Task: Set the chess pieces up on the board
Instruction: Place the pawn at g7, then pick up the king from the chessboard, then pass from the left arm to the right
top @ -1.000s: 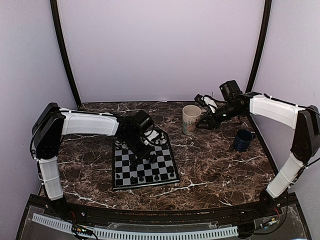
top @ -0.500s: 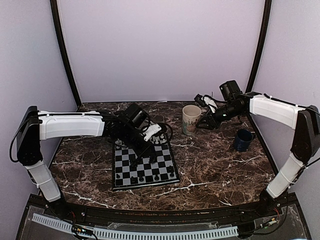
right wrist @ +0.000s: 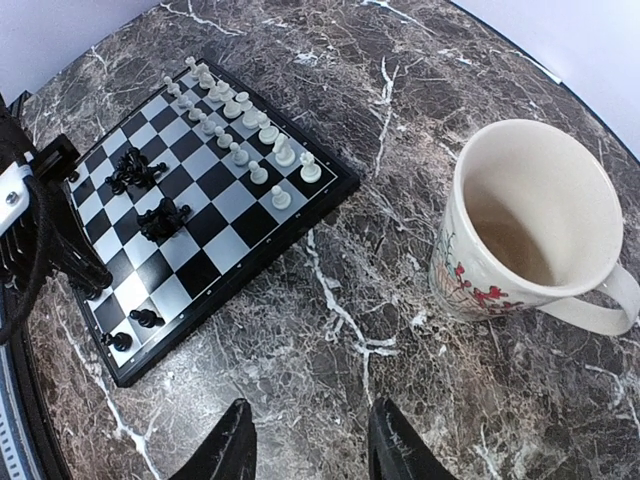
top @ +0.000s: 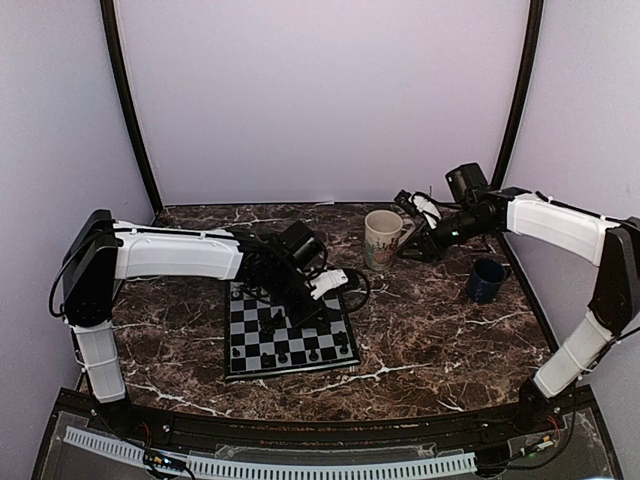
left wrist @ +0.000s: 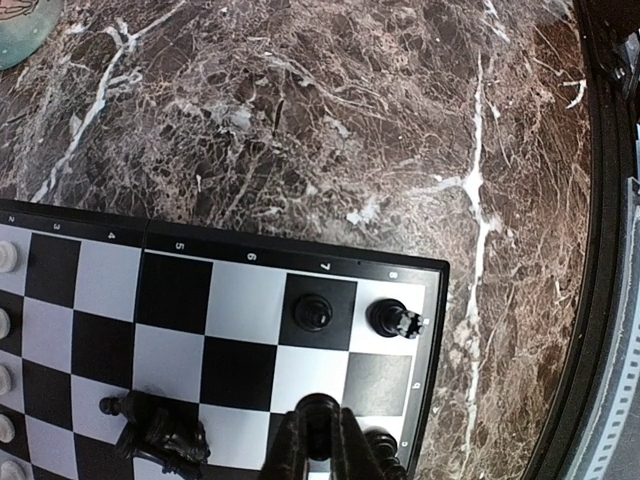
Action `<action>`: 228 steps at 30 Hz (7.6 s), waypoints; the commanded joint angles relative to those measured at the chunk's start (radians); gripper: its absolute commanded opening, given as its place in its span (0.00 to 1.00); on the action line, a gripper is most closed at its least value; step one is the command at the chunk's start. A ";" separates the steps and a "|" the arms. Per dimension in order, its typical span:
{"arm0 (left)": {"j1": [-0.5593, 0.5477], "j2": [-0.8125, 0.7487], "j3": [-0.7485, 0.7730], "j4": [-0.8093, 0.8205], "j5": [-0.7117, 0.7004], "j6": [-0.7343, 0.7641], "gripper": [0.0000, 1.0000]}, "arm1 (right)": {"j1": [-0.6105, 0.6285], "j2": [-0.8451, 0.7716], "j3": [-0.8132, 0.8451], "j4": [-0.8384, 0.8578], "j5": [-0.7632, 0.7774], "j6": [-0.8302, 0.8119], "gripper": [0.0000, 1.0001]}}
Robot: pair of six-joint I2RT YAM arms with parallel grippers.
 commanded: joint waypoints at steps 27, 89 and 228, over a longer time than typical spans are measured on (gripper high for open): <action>-0.037 0.097 0.042 -0.049 -0.024 0.046 0.09 | -0.058 -0.035 -0.035 0.063 -0.015 0.014 0.40; 0.141 -0.215 -0.188 0.094 -0.436 -0.544 0.99 | -0.039 -0.076 -0.111 0.082 -0.172 -0.016 0.64; 0.315 -0.686 -0.519 0.586 0.265 -0.367 0.50 | 0.517 0.254 0.453 -0.124 0.065 -0.157 0.14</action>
